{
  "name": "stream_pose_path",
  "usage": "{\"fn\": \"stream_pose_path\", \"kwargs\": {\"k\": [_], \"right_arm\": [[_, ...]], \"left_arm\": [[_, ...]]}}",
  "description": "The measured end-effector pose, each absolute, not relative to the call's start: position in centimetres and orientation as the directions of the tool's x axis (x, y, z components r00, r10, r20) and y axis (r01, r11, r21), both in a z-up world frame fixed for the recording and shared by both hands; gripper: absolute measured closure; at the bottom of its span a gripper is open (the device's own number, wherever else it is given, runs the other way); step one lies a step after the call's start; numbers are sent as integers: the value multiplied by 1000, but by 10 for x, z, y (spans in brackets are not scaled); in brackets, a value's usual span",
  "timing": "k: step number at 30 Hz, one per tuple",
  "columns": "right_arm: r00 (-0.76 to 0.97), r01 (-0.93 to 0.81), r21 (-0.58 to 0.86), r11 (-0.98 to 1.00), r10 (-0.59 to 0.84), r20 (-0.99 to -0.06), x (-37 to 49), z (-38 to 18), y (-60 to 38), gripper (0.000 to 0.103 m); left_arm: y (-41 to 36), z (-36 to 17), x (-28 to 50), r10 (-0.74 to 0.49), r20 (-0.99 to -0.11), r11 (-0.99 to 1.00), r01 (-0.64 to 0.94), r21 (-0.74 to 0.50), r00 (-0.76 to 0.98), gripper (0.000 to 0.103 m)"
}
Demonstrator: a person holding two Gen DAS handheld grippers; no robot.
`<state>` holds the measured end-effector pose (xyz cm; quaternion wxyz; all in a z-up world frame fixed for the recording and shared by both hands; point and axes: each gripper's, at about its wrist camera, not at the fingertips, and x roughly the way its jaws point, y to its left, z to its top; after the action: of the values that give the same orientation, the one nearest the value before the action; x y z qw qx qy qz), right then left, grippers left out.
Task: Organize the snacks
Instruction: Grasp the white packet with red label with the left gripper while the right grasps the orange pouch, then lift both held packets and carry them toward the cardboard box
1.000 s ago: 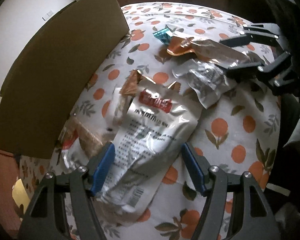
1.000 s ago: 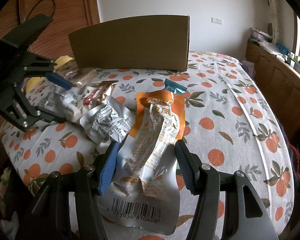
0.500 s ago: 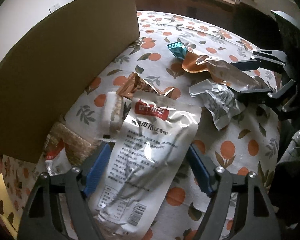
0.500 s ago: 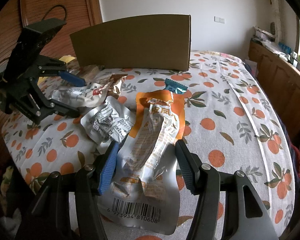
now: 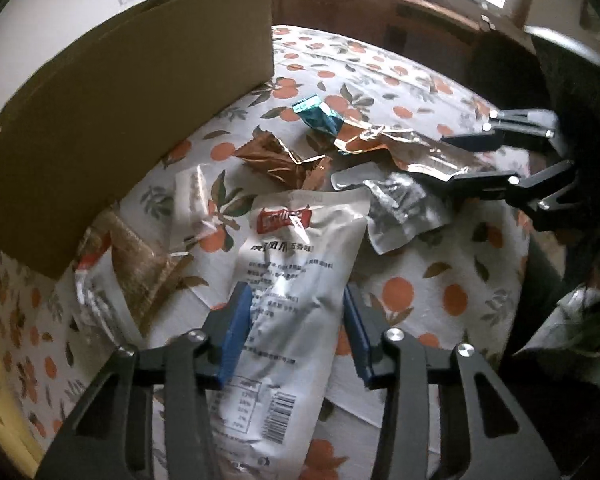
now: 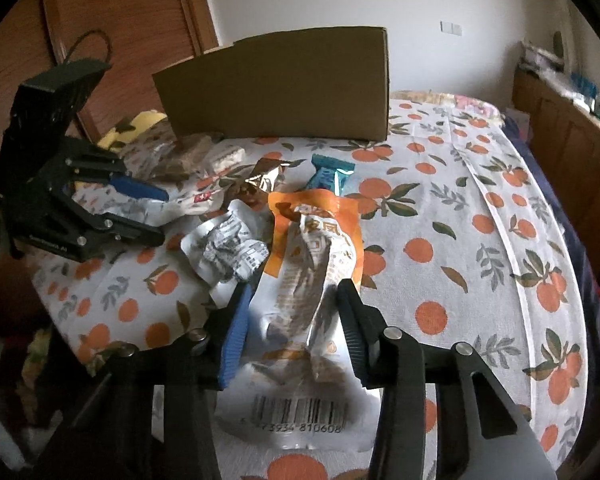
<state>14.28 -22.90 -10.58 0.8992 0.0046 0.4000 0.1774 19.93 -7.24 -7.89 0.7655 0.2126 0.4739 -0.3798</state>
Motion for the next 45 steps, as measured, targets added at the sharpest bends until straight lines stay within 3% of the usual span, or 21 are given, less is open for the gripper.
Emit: {"fn": "stream_pose_path", "kwargs": {"k": [18, 27, 32, 38, 41, 42, 45], "right_arm": [[601, -290, 300, 909, 417, -682, 141, -94, -250, 67], [621, -315, 88, 945, 275, -734, 139, -97, -222, 66], [617, -300, 38, 953, 224, -754, 147, -103, -217, 58], [607, -259, 22, 966, 180, -774, 161, -114, -220, 37], [610, -253, 22, 967, 177, -772, 167, -116, -221, 34], [612, -254, 14, 967, 172, -772, 169, -117, -220, 34], [597, -267, 22, 963, 184, -781, 174, -115, -219, 53]], "left_arm": [[-56, -65, 194, -475, -827, 678, 725, -126, 300, 60], [-62, -75, 190, -471, -833, 674, 728, -129, 289, 59], [-64, -77, 188, -472, -833, 672, 729, -129, 288, 59], [-65, -78, 185, -483, -830, 663, 736, -138, 280, 59], [-65, -78, 185, -484, -829, 664, 735, -139, 281, 59], [-65, -78, 185, -485, -828, 665, 734, -139, 282, 59], [-63, -77, 185, -495, -821, 668, 729, -151, 284, 59]]}}
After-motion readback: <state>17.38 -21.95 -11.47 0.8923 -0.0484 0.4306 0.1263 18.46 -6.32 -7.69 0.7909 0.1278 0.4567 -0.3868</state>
